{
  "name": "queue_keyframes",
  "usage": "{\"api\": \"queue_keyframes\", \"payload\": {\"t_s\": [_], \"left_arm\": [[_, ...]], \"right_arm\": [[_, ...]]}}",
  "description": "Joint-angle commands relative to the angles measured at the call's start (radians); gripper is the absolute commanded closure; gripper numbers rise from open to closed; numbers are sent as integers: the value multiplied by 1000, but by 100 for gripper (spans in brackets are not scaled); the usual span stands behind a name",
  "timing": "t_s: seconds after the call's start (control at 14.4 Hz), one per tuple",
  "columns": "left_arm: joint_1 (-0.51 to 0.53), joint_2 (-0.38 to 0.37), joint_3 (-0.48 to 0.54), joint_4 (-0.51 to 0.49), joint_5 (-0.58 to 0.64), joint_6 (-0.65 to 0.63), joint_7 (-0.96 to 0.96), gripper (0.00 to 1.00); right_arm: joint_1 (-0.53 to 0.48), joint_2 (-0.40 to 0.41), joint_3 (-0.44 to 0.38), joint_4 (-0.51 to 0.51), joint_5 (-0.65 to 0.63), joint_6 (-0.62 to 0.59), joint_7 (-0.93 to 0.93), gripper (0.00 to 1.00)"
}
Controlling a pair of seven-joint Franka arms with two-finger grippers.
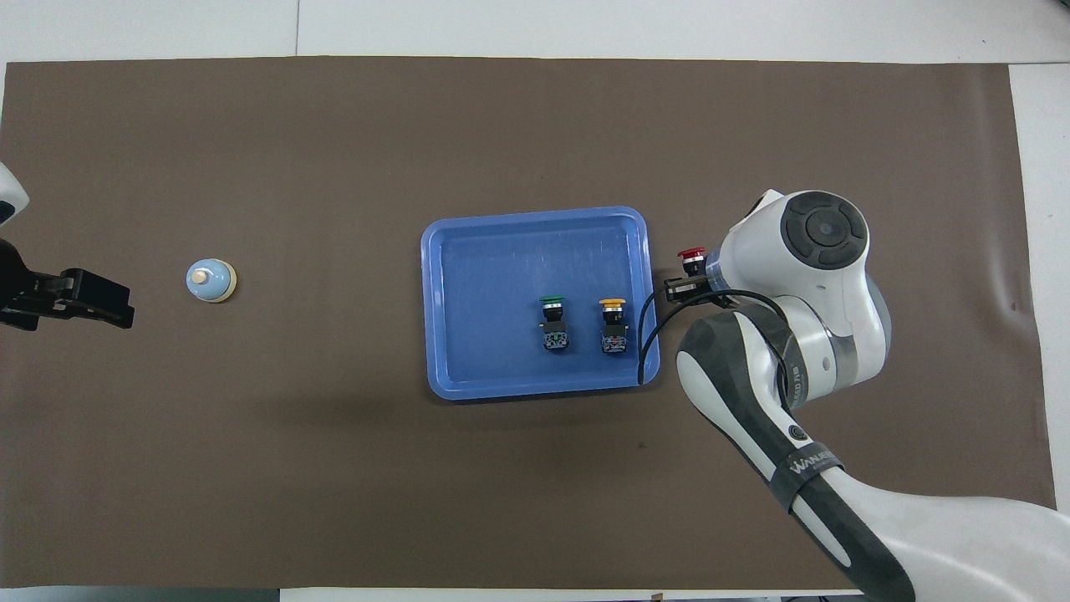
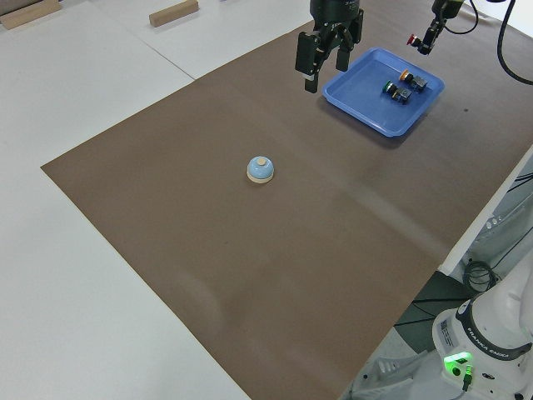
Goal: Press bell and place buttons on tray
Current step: 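Grasp the red-capped button with the right gripper, then place the red button in the tray beside the green one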
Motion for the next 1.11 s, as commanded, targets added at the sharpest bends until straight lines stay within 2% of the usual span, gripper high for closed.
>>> {"api": "queue_keyframes", "payload": {"t_s": [0.0, 0.07, 0.21, 0.55, 1.04], "left_arm": [[3, -25, 3, -22, -8, 11, -1, 0], [3, -25, 3, -22, -8, 11, -1, 0], [3, -25, 3, -22, -8, 11, -1, 0], [3, -25, 3, -22, -8, 11, -1, 0], [3, -25, 3, -22, -8, 11, -1, 0]], "right_arm": [[102, 44, 6, 127, 13, -71, 116, 100], [149, 59, 6, 165, 11, -89, 173, 100], [257, 143, 4, 266, 7, -119, 329, 100], [381, 301, 6, 416, 13, -99, 481, 100], [401, 305, 7, 275, 16, 42, 501, 100]]}}
